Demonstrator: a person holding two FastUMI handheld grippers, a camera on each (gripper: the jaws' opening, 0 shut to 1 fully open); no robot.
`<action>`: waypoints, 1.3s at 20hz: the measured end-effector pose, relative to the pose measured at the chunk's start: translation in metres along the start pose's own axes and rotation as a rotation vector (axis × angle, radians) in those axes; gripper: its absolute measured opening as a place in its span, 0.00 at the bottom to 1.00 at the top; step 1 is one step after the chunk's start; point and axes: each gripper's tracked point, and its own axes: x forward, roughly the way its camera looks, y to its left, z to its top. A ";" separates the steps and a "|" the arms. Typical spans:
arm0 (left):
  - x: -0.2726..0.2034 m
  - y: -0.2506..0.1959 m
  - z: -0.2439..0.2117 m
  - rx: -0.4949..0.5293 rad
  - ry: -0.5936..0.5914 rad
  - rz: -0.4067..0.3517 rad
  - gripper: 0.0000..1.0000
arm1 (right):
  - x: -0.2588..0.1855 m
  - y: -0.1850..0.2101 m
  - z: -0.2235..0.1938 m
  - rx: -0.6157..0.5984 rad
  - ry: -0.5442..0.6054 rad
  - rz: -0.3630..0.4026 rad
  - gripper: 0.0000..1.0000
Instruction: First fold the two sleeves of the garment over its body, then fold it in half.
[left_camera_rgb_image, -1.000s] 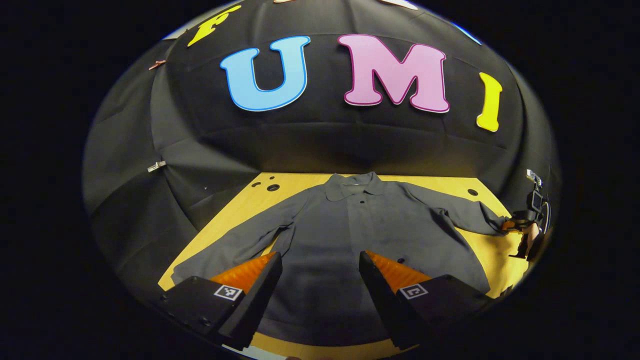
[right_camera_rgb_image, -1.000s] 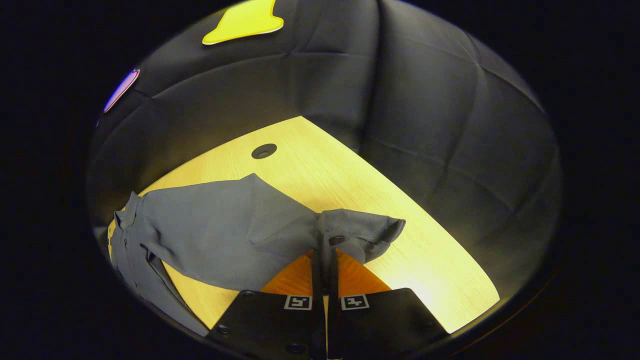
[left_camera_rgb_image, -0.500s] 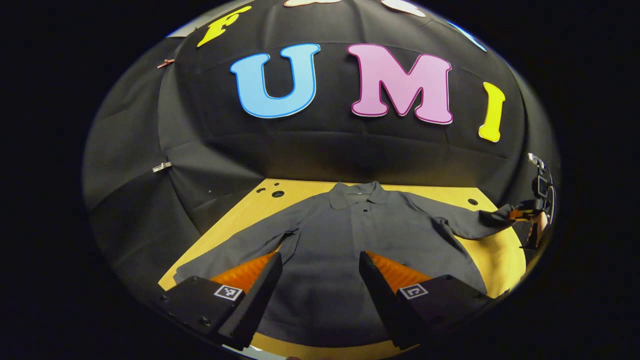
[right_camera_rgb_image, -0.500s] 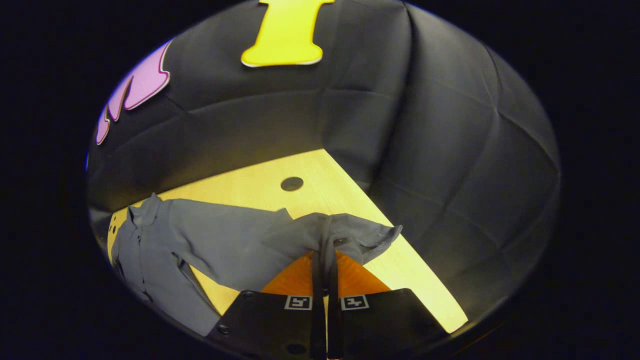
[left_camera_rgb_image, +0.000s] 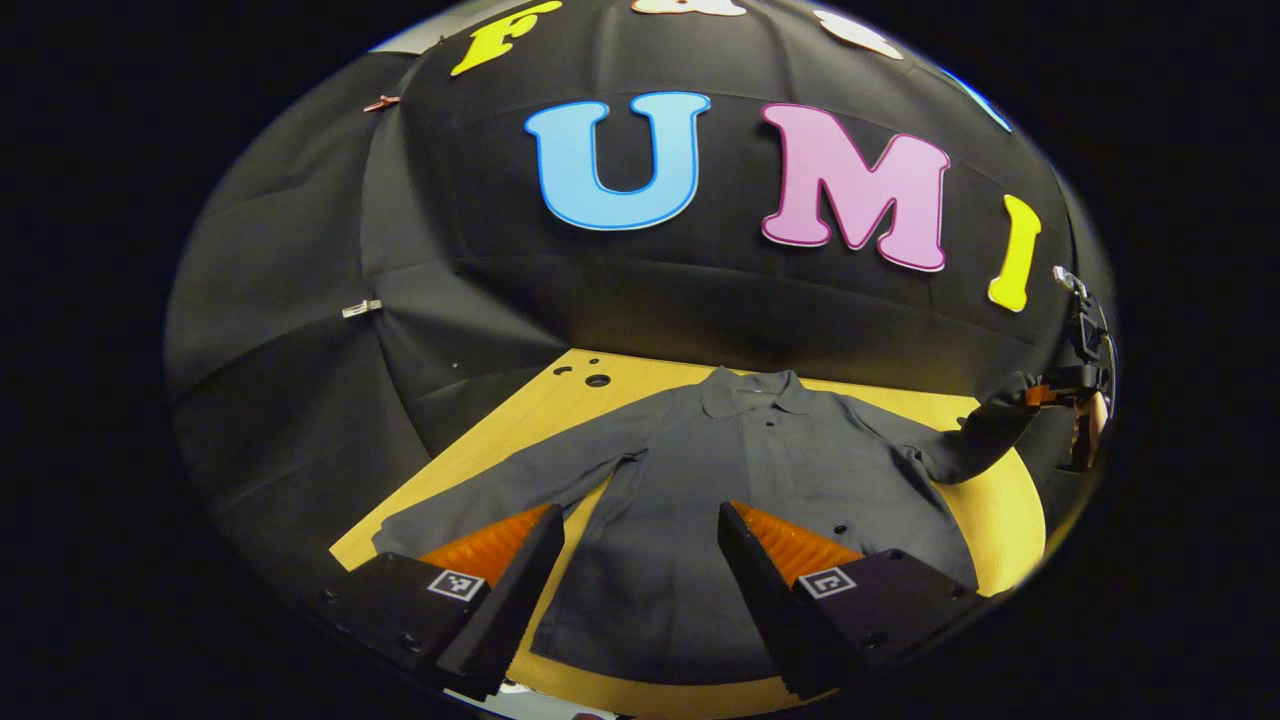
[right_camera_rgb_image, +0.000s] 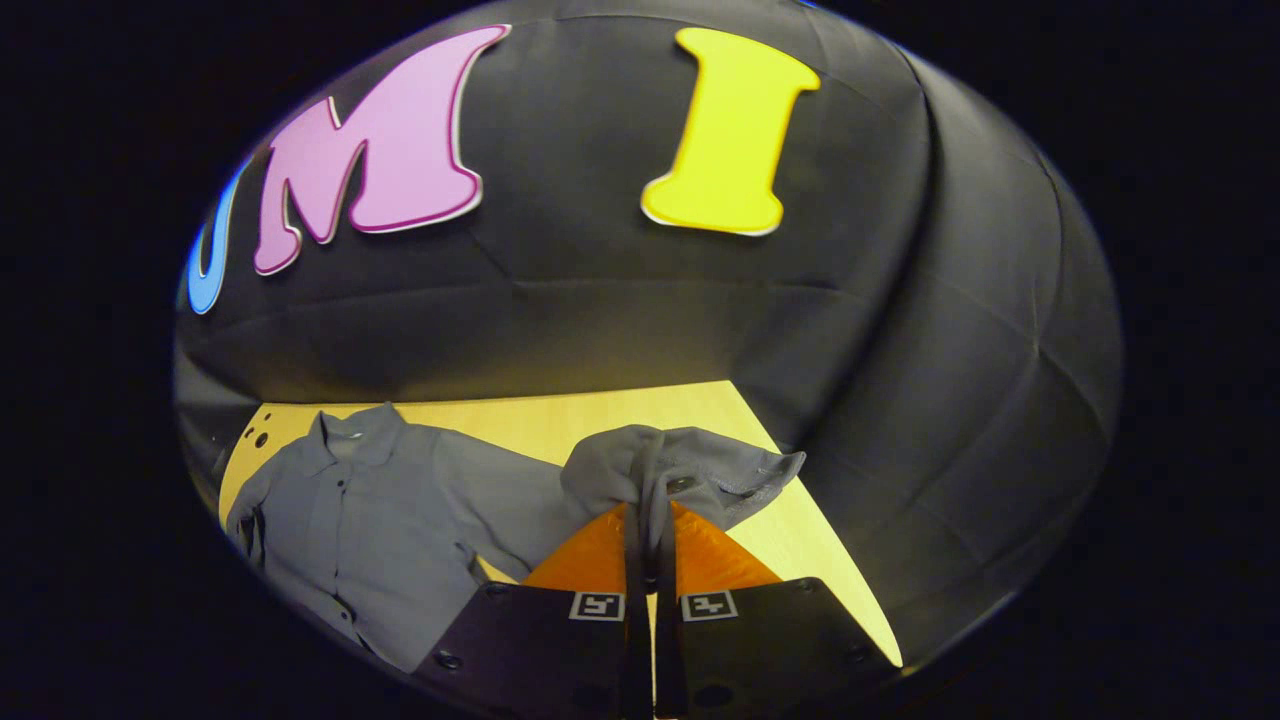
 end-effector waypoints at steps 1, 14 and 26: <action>0.001 0.005 0.001 -0.007 -0.003 0.000 0.98 | -0.006 0.014 0.007 -0.012 -0.009 0.013 0.06; 0.003 0.079 -0.019 -0.107 0.011 0.030 0.96 | -0.044 0.254 0.051 -0.210 -0.070 0.268 0.06; -0.001 0.124 -0.035 -0.153 0.029 0.080 0.97 | -0.064 0.467 -0.019 -0.315 0.025 0.496 0.06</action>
